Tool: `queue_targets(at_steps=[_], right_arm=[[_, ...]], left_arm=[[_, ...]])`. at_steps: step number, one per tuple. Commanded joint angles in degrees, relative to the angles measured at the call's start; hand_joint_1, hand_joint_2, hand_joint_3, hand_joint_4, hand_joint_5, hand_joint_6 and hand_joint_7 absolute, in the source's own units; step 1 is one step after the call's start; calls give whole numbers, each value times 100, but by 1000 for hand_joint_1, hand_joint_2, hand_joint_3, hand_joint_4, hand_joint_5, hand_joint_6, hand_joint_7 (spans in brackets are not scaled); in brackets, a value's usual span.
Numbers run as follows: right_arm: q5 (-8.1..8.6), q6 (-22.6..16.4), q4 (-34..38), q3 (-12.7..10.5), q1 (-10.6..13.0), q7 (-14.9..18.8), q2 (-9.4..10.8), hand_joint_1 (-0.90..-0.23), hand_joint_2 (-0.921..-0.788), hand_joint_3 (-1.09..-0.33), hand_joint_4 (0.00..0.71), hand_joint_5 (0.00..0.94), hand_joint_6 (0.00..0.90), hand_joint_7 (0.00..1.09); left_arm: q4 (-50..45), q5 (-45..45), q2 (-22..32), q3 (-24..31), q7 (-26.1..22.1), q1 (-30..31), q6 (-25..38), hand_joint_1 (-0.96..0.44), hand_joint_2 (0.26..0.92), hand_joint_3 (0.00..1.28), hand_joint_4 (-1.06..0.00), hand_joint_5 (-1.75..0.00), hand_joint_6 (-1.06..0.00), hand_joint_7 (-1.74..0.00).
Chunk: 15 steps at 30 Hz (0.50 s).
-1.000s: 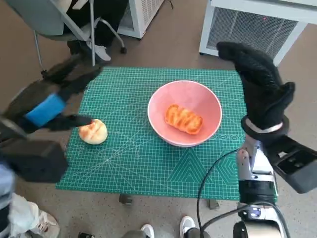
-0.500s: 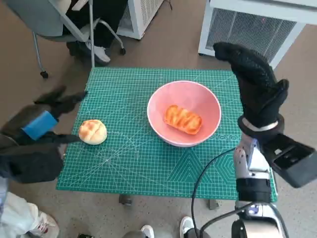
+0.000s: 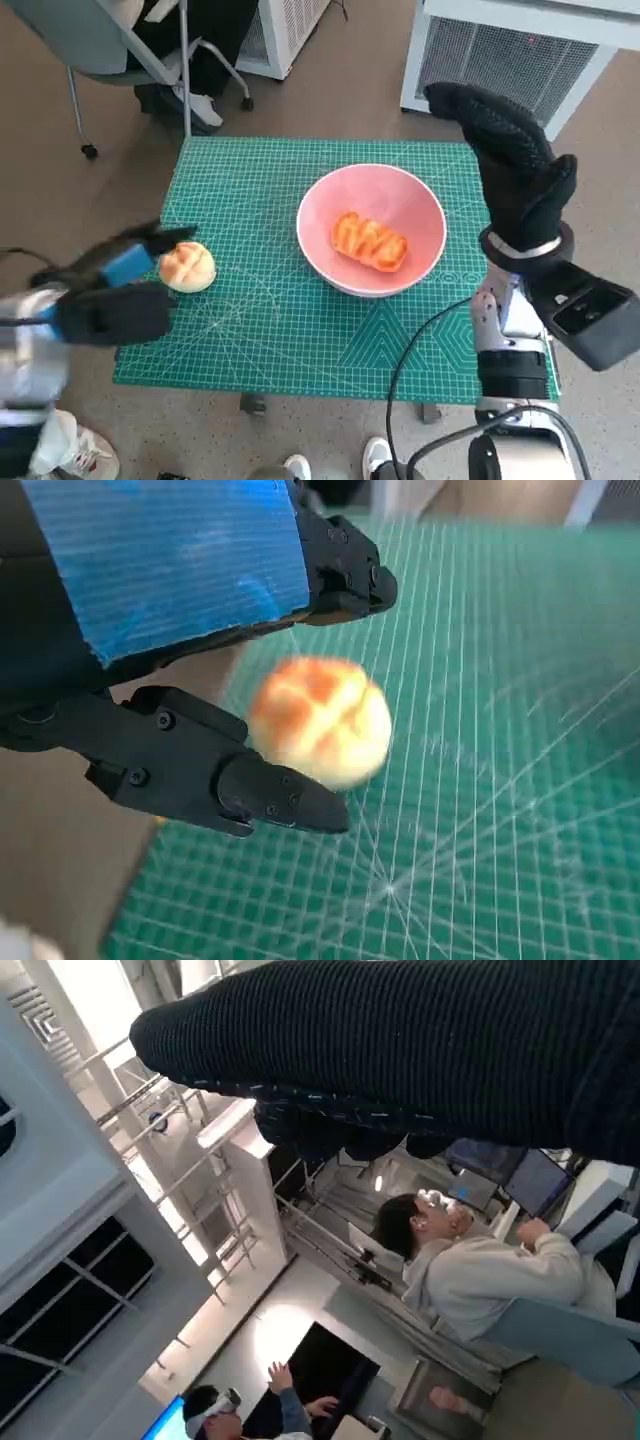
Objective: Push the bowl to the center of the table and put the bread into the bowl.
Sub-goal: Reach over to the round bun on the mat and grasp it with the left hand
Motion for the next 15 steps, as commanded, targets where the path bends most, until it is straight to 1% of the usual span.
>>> queue_targets(at_steps=[1, 5, 6, 8, 9, 10, 11, 12, 13, 14, 15], right_arm=[[51, 75, -22, -27, 67, 57, -70, -572, -921, -777, -1, 486, -1, 685], [51, 115, -124, -22, 110, 32, -66, -566, -921, -783, -1, 481, -1, 683], [38, 121, -146, -18, 118, 19, -67, -565, -921, -785, -1, 480, -1, 683], [18, 131, -178, -12, 130, -1, -68, -563, -921, -789, -1, 479, -1, 683], [11, 137, -197, -10, 138, -9, -67, -563, -921, -790, -1, 478, -1, 683], [9, 143, -210, -8, 144, -13, -67, -562, -921, -791, -1, 478, -1, 683], [16, 159, -222, -8, 148, -13, -69, -561, -921, -792, -1, 477, -1, 683], [25, 176, -241, -10, 157, -12, -73, -561, -921, -794, -1, 477, -1, 684], [32, 189, -255, -10, 163, -12, -76, -560, -921, -795, -1, 476, -1, 685], [29, 193, -276, -9, 176, -17, -78, -560, -921, -796, -1, 475, -1, 686], [24, 196, -291, -9, 185, -22, -79, -559, -921, -798, -1, 474, -1, 687]], left_arm=[[691, 207, -230, -318, 337, -358, -132, -182, 823, 4, -323, -38, -451, -76], [1364, 277, -427, -491, 708, -577, -334, -139, 841, 11, -430, -59, -539, -113], [1554, 277, -476, -511, 825, -629, -406, -128, 849, 10, -474, -56, -568, -127], [1841, 273, -538, -535, 1023, -706, -537, -97, 874, 13, -599, -72, -639, -176], [1944, 270, -556, -543, 1104, -731, -594, -90, 882, 11, -634, -73, -649, -207], [2013, 267, -564, -552, 1156, -750, -639, -80, 892, 8, -688, -69, -641, -294], [2122, 278, -576, -568, 1254, -778, -709, -76, 896, 6, -708, -65, -630, -339], [2220, 295, -586, -587, 1356, -801, -774, -49, 905, 64, -660, -479, -585, -702], [2302, 306, -593, -604, 1435, -821, -829, -31, 911, 96, -636, -758, -561, -915], [2377, 322, -593, -625, 1514, -837, -889, -25, 913, 108, -628, -857, -553, -990], [2428, 330, -590, -641, 1561, -850, -933, -16, 916, 113, -630, -992, -551, -1082]])
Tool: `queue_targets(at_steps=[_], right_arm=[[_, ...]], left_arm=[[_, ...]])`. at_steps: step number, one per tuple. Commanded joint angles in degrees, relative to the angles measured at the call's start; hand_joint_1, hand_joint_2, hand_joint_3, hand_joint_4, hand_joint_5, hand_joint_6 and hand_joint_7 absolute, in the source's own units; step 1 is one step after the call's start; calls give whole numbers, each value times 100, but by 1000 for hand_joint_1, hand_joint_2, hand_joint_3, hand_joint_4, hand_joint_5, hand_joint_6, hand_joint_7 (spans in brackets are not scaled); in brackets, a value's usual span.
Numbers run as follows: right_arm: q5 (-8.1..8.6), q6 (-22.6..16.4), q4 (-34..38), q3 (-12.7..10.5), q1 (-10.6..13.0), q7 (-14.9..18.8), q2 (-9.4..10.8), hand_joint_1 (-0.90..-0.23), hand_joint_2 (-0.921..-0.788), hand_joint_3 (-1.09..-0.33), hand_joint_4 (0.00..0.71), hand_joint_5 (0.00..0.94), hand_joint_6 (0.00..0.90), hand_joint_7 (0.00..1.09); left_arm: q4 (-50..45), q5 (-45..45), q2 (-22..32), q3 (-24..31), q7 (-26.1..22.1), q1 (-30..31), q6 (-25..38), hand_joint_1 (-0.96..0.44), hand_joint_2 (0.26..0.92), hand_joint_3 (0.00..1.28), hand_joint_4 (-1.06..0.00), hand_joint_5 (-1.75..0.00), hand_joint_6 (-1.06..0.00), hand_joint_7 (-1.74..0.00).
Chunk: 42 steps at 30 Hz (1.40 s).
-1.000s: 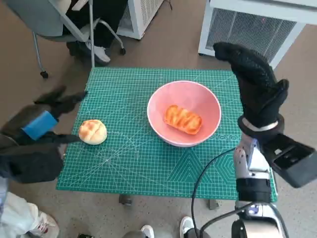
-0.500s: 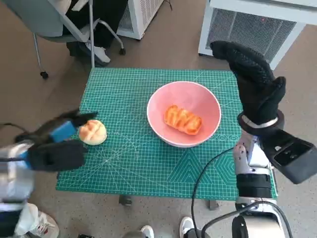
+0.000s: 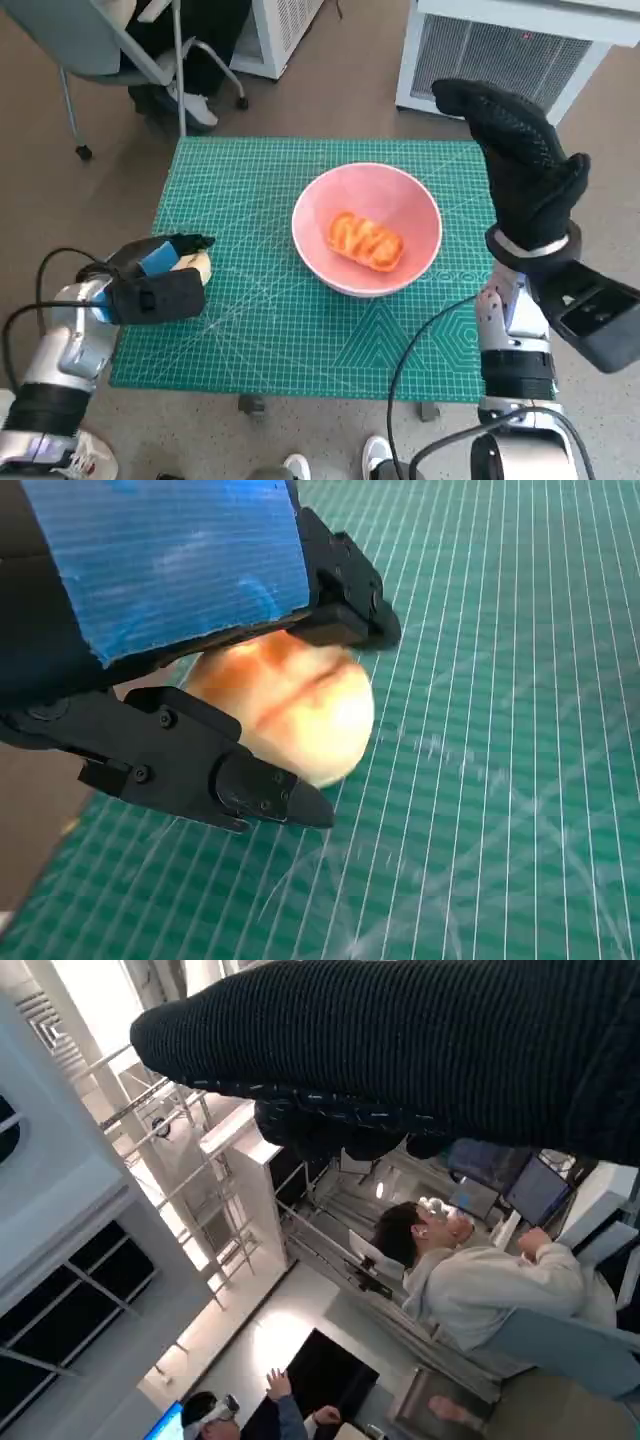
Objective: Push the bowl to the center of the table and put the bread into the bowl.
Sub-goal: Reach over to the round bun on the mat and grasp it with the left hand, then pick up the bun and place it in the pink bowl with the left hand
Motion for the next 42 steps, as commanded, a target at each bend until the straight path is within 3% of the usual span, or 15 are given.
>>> queue_targets(at_steps=[1, 10, 18, 27, 35, 42], right_arm=[[-20, 91, -68, -2, 161, -33, -22, -559, -921, -799, -1, 473, -1, 688], [-92, 98, -178, -2, 223, -125, -24, -557, -921, -804, -1, 470, -1, 692], [-62, 133, -170, -4, 240, -135, -60, -553, -921, -803, -1, 468, -1, 690], [-52, 175, -227, 28, 237, -110, -75, -564, -921, -802, -1, 469, -1, 685], [81, 234, -123, 42, 171, 14, -53, -565, -921, -793, -1, 458, -1, 674], [51, 130, 41, 36, 95, 75, -22, -567, -921, -778, -1, 460, -1, 672]], left_arm=[[398, 87, -50, -136, 274, -52, -269, -10, 917, 117, -631, -1078, -550, -1141], [453, 116, 109, -211, 342, -188, -399, 0, 920, 123, -634, -1211, -551, -1252], [-920, -213, 303, 252, 118, -82, -265, 1, 920, 121, -638, -1165, -554, -1296], [-2369, -633, 45, 695, 159, -441, -368, 1, 920, 105, -671, -1107, -560, -1310], [-2848, -608, -612, 326, 194, -1313, -550, 1, 921, 108, -629, -1171, -590, -1265], [-2256, -344, -1178, -317, 135, -2066, -924, 1, 920, 117, -613, -1175, -587, -1281]])
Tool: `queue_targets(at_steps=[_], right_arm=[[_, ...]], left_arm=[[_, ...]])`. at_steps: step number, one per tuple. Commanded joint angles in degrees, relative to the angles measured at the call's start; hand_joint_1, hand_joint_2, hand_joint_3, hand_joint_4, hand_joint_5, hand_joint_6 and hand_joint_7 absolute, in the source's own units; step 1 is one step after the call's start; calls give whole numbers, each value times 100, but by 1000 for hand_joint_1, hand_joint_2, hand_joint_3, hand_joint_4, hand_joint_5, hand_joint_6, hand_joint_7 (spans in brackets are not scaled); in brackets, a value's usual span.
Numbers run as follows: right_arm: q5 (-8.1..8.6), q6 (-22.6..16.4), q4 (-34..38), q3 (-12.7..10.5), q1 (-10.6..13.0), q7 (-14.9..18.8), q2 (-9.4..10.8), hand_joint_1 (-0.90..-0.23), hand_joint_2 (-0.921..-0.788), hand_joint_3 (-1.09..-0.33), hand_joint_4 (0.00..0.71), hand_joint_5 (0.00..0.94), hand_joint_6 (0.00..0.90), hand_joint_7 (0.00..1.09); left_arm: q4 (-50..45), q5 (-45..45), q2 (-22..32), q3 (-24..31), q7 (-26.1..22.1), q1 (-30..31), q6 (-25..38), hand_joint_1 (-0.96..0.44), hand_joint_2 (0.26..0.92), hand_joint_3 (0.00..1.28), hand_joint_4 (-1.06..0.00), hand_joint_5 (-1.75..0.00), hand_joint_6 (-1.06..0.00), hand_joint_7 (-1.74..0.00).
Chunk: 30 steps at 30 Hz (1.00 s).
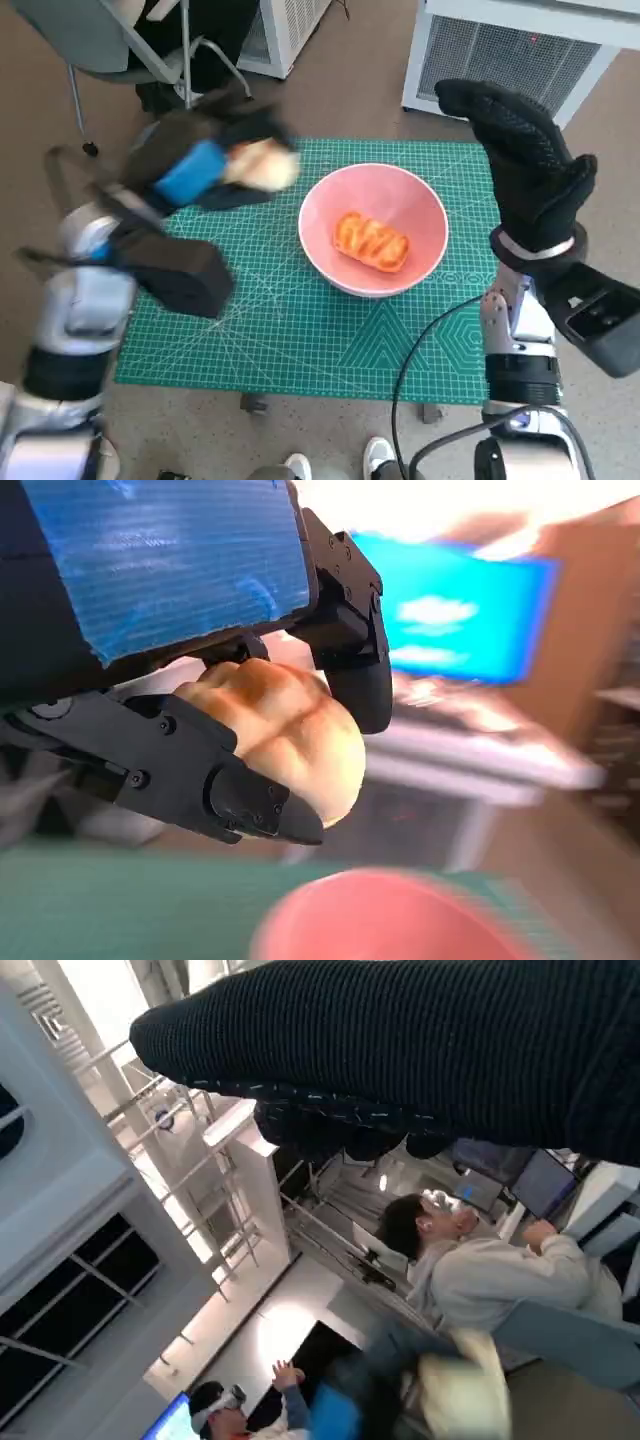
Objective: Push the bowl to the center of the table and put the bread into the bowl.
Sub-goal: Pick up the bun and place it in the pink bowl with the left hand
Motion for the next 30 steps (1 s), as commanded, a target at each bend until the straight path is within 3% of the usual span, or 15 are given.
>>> queue_targets(at_steps=[1, 9, 16, 17, 18, 19, 20, 22, 25, 27, 30], right_arm=[[6, -55, 167, -15, 5, 75, 22, -568, -921, -774, -1, 464, -1, 674], [-118, -236, 269, 1, 18, 18, 3, -568, -921, -765, -1, 477, -1, 680], [-183, -213, 82, 23, 135, -55, -31, -563, -921, -785, -1, 482, -1, 681], [-176, -190, 54, 23, 149, -55, -31, -565, -921, -787, -1, 481, -1, 680], [-159, -160, 23, 22, 164, -51, -36, -568, -921, -789, -1, 480, -1, 680], [-150, -138, -4, 22, 176, -52, -37, -571, -921, -791, -1, 479, -1, 679], [-133, -106, -36, 21, 188, -50, -41, -572, -921, -792, -1, 479, -1, 679], [-115, -47, -102, 21, 211, -57, -42, -573, -921, -794, -1, 476, -1, 678], [-105, 38, -200, 20, 243, -82, -35, -574, -921, -797, -1, 460, -1, 675], [-109, 87, -253, 15, 259, -106, -33, -576, -921, -795, -1, 454, -1, 672], [-150, 128, -329, 13, 280, -158, -29, -578, -921, -793, -1, 448, -1, 668]], left_arm=[[427, 236, -341, -440, -43, -385, -227, 1, 920, 117, -612, -1175, -588, -1281], [1464, 751, -924, -1075, 12, -824, -216, 1, 920, 101, -641, -1152, -595, -1265], [2175, 737, -1291, -1330, -475, -932, 179, 0, 921, 140, -614, -1171, -534, -1329], [2211, 733, -1305, -1358, -600, -933, 261, -68, 921, 176, -562, -1058, -505, -1365], [2251, 738, -1316, -1421, -852, -954, 434, -167, 921, 220, -545, -783, -475, -1411], [2272, 741, -1322, -1464, -1031, -968, 557, -153, 895, 186, -442, -507, -353, -1078], [2251, 755, -1314, -1524, -1312, -991, 762, -148, 892, 162, -406, -406, -334, -912], [2223, 783, -1307, -1616, -1747, -1050, 1092, -207, 884, 77, -206, -166, -246, -426], [2190, 839, -1315, -1715, -2184, -1166, 1445, -333, 883, 33, -67, -54, -169, -163], [2054, 877, -1266, -1733, -2304, -1172, 1511, -405, 887, 23, -34, -27, -150, -99], [1808, 819, -1145, -1603, -2064, -989, 1223, -495, 899, 20, -10, -8, -135, -51]])
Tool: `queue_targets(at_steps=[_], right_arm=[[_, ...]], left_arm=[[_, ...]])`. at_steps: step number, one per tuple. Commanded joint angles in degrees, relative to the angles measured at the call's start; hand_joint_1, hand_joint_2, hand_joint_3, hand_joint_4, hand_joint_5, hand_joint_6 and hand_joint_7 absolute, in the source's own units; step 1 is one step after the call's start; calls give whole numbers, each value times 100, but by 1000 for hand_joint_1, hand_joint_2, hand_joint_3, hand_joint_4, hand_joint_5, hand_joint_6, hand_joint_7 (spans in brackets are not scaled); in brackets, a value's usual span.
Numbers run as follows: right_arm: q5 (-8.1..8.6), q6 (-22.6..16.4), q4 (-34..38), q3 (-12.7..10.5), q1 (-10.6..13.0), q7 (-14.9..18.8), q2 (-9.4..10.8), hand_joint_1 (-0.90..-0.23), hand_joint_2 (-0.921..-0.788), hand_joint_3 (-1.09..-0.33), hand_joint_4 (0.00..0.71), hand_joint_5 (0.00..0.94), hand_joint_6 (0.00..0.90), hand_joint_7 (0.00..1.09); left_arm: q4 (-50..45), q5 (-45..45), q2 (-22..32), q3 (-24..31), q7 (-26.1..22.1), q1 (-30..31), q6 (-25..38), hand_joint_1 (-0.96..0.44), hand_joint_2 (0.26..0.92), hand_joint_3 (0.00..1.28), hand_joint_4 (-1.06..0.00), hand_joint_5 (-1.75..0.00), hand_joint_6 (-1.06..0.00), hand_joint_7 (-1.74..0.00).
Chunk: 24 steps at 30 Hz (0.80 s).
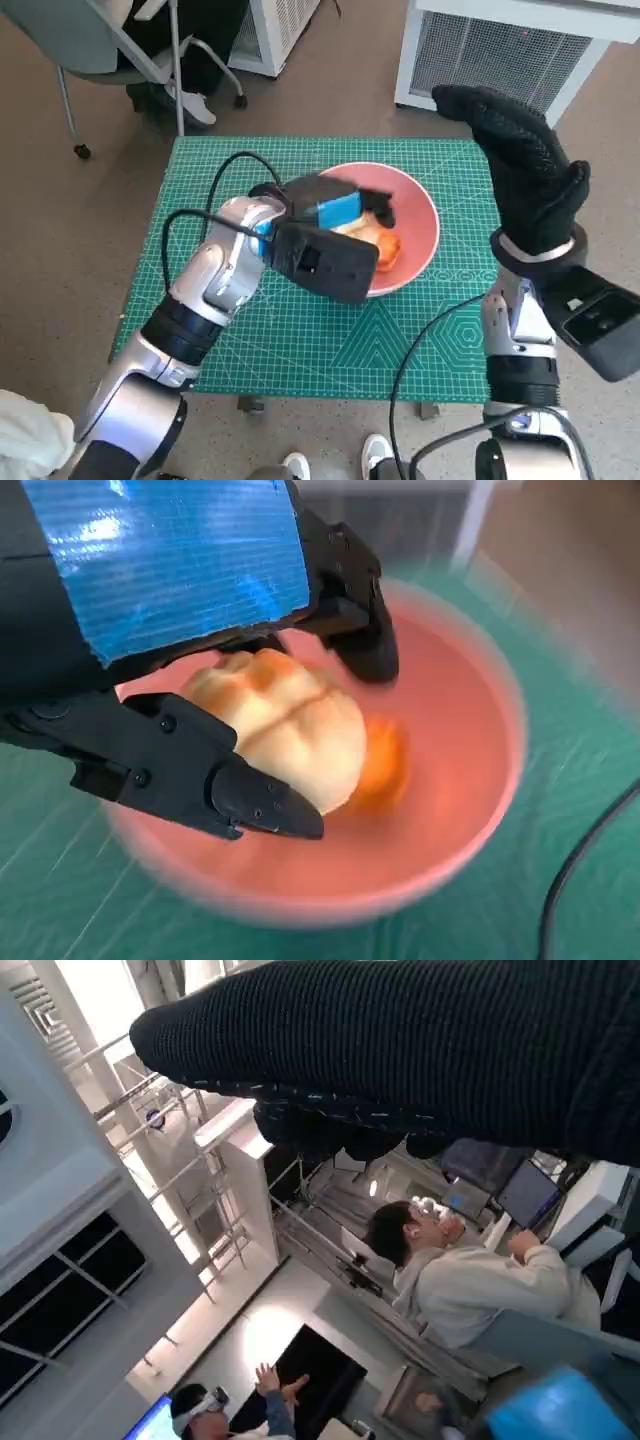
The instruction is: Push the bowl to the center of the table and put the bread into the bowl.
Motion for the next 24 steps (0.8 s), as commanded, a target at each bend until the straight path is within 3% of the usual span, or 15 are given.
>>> queue_targets(at_steps=[1, 7, 12, 17, 24], right_arm=[[-37, 125, -120, 0, 153, -111, -3, -578, -921, -793, -1, 447, -1, 667], [-160, 97, -162, -22, 127, -292, -4, -562, -921, -794, -1, 446, -1, 663], [-155, 80, -102, -60, 26, -397, -4, -555, -921, -795, -1, 446, -1, 661], [-101, 87, 18, -102, -95, -467, 21, -551, -921, -780, -1, 450, -1, 659], [-301, 59, 127, -131, -253, -756, 47, -565, -921, -747, 46, 391, -1, 668]], left_arm=[[-407, -39, 147, 152, 245, -28, -320, -524, 906, 20, -6, -5, -134, -43], [-554, -741, 37, 828, 956, 397, -885, -588, 919, 25, 0, 0, -136, -28], [-621, -1437, -89, 1444, 1585, 672, -1639, -600, 921, 57, 1, 1, -150, -30], [-880, -1987, -267, 1985, 2174, 1002, -2211, -592, 921, 195, 0, 0, -187, -47], [-1117, -2941, -760, 2528, 2614, 1464, -2868, -638, 921, 426, -45, -16, -219, -67]])
